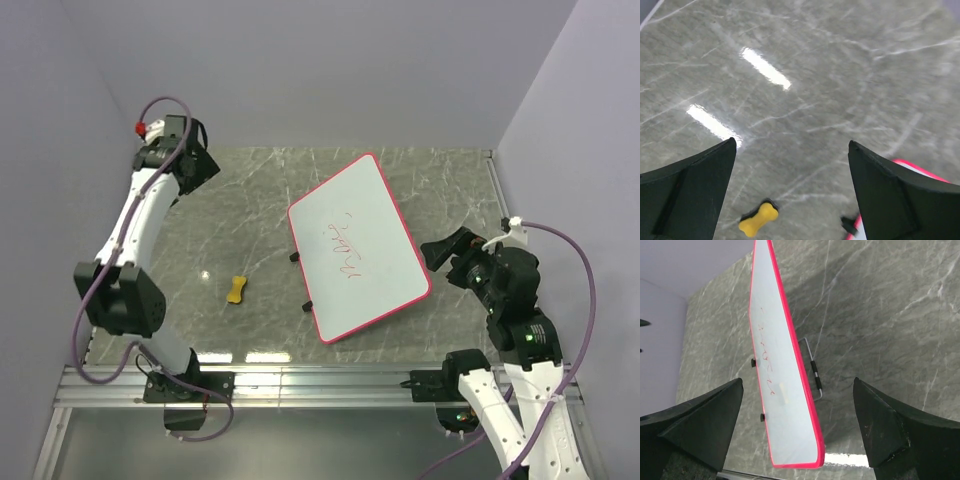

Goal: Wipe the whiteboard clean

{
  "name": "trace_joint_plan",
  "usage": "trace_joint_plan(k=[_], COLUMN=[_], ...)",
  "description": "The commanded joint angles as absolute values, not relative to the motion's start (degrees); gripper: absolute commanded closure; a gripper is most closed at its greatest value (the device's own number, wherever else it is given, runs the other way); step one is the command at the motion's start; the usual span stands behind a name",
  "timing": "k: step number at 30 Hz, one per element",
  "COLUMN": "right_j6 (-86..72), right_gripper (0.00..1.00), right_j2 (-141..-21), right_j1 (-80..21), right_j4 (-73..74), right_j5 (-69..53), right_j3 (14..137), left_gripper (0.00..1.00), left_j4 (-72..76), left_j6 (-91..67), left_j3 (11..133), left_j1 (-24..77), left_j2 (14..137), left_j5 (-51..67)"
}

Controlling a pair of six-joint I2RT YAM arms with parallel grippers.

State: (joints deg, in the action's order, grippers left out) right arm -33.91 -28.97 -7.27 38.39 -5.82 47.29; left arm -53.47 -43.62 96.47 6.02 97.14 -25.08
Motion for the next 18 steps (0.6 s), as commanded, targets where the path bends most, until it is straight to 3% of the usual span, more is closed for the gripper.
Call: trace_joint_plan(k=[1, 6, 10, 11, 12, 18], right_j6=[-33.0, -33.8, -34.5, -34.5, -34.6, -35.6], right_gripper=[0.03, 0.05, 0.07, 0.07, 0.07, 0.06], right_j2=[-29.6, -30.8, -31.1, -31.0, -30.9, -29.4], right_j1=[-7.6, -7.7, -7.6, -7.7, -7.6, -7.6], right_j4=[37.4, 38.2, 38.7, 38.8, 38.8, 39.1], right_j5=[-7.6, -9.5, -9.5, -9.2, -9.0, -8.4], right_j3=[47.4, 47.3, 47.3, 47.3, 47.3, 46.1], left_gripper=[0.01, 0.04, 0.23, 0.4, 0.47, 0.42], left_j4=[-51.8, -49.9, -47.9, -46.2, -45.0, -39.6], left_j6=[-41.8, -35.8, -35.3, -35.3, -35.4, -33.7], left_j3=[93.9, 84.1, 70.5, 68.0, 65.7, 54.2], left_j1=[4.7, 7.0, 11.3, 11.9, 12.5, 13.8], left_j2=[92.1, 90.9, 86.4, 85.4, 84.5, 76.4], left_j5=[-16.5, -7.7, -7.4, -6.3, -5.1, 0.2])
